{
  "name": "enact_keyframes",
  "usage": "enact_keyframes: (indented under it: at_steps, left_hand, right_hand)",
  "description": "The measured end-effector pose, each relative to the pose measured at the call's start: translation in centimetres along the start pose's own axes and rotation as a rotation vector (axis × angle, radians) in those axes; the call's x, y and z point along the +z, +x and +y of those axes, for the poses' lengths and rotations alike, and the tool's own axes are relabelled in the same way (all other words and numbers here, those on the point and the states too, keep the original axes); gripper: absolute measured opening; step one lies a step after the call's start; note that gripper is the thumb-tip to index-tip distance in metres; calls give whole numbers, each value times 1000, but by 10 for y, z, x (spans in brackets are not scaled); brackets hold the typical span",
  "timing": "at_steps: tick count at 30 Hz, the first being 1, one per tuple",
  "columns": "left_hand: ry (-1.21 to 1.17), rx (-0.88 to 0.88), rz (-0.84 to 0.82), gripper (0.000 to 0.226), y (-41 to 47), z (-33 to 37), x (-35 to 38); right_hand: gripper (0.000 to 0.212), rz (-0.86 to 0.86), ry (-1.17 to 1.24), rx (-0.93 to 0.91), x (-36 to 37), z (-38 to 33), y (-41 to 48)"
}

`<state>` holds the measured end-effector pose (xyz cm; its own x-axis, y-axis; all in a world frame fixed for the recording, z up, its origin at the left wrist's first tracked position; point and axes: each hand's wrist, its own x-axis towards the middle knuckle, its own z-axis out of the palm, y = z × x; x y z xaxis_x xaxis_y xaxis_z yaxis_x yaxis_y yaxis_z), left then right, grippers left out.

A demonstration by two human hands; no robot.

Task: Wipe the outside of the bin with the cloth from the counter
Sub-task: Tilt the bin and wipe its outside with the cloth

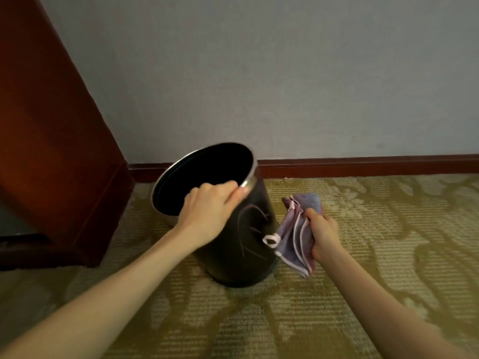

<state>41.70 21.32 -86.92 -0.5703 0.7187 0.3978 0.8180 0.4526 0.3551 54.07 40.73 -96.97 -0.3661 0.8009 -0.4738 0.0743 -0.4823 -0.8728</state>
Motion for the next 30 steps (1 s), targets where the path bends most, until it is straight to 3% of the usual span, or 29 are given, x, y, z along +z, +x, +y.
enact_keyframes:
  at_steps: [7, 9, 14, 20, 25, 30]
  left_hand:
    - [-65, -273, 80, 47, 30, -56, -28]
    - [-32, -331, 106, 49, 39, -68, -33]
    - [-9, -426, 161, 51, 44, -94, -35]
    - [50, -481, 232, 46, 43, -119, -36]
    - [113, -474, 277, 52, 40, -135, -38]
    - [101, -429, 261, 53, 41, -136, -40]
  right_hand:
    - [9, 5, -68, -167, 48, 5, -8]
    - [2, 3, -121, -199, 66, 6, -15]
    - [12, 27, -350, -428, 102, 4, -32]
    - [51, 28, -706, -827, 131, 33, -65]
    - [50, 97, -824, -1048, 144, 47, -63]
    - [35, 74, -816, -1067, 152, 24, -37]
